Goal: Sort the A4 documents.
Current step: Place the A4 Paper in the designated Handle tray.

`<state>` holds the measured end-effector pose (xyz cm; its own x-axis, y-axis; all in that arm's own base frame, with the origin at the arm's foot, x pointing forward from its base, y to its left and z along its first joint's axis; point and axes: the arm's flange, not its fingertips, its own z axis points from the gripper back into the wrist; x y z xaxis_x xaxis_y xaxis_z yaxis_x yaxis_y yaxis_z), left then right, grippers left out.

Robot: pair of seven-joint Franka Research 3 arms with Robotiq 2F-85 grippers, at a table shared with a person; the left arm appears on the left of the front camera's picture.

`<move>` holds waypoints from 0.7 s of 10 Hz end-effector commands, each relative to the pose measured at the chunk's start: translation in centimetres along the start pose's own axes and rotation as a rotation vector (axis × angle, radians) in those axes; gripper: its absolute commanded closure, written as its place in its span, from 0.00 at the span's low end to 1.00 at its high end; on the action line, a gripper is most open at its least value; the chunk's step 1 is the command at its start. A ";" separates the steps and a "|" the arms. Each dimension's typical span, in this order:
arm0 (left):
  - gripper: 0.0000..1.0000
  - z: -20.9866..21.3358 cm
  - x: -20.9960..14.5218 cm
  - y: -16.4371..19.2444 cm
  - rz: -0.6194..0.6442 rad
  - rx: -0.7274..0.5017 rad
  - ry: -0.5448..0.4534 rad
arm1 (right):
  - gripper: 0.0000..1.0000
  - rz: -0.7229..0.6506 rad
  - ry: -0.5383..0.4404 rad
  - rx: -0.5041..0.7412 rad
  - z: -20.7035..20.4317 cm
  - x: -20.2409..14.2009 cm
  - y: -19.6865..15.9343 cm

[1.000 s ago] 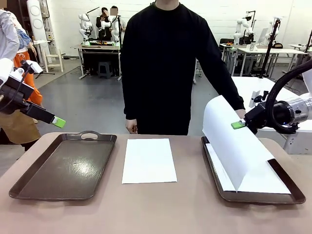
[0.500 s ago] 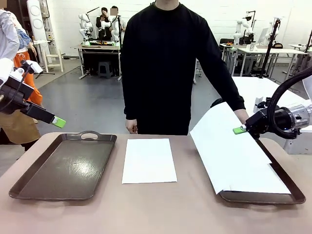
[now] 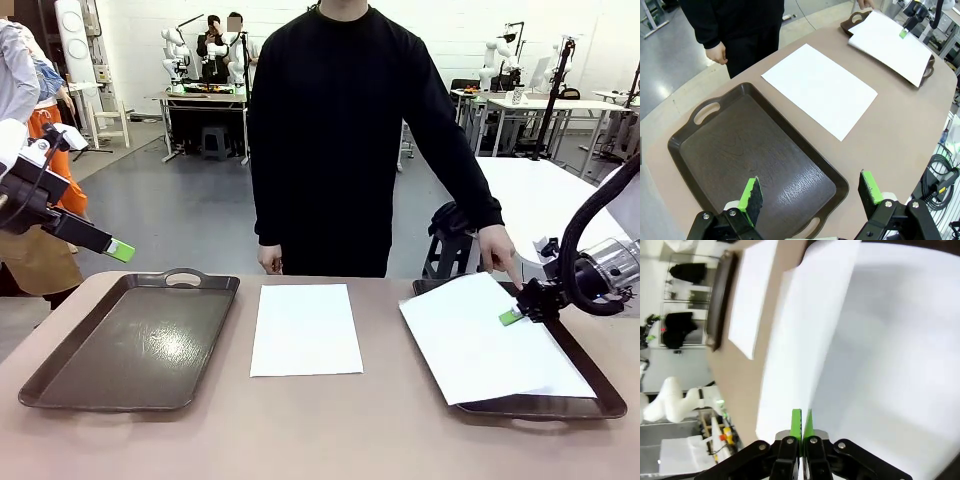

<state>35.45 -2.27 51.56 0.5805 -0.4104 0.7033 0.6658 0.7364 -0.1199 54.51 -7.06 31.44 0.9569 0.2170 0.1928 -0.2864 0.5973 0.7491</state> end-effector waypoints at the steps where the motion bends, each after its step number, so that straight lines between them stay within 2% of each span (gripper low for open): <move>1: 0.00 0.0 -0.2 0.3 -0.007 -0.014 -0.008 | 0.99 0.003 -0.035 -0.072 2.0 -0.2 1.8; 4: 0.00 0.0 -0.2 0.3 -0.007 -0.014 -0.008 | 0.99 0.000 -0.065 -0.114 4.2 -0.2 1.8; 7: 0.00 0.0 -0.2 0.3 -0.007 -0.014 -0.008 | 0.99 -0.045 -0.019 -0.114 1.8 -0.9 1.4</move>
<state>35.45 -2.27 51.56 0.5805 -0.4104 0.7033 0.6659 0.7364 -0.1199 53.70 -8.89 34.40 0.9609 0.1688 0.2197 -0.2757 0.6620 0.6969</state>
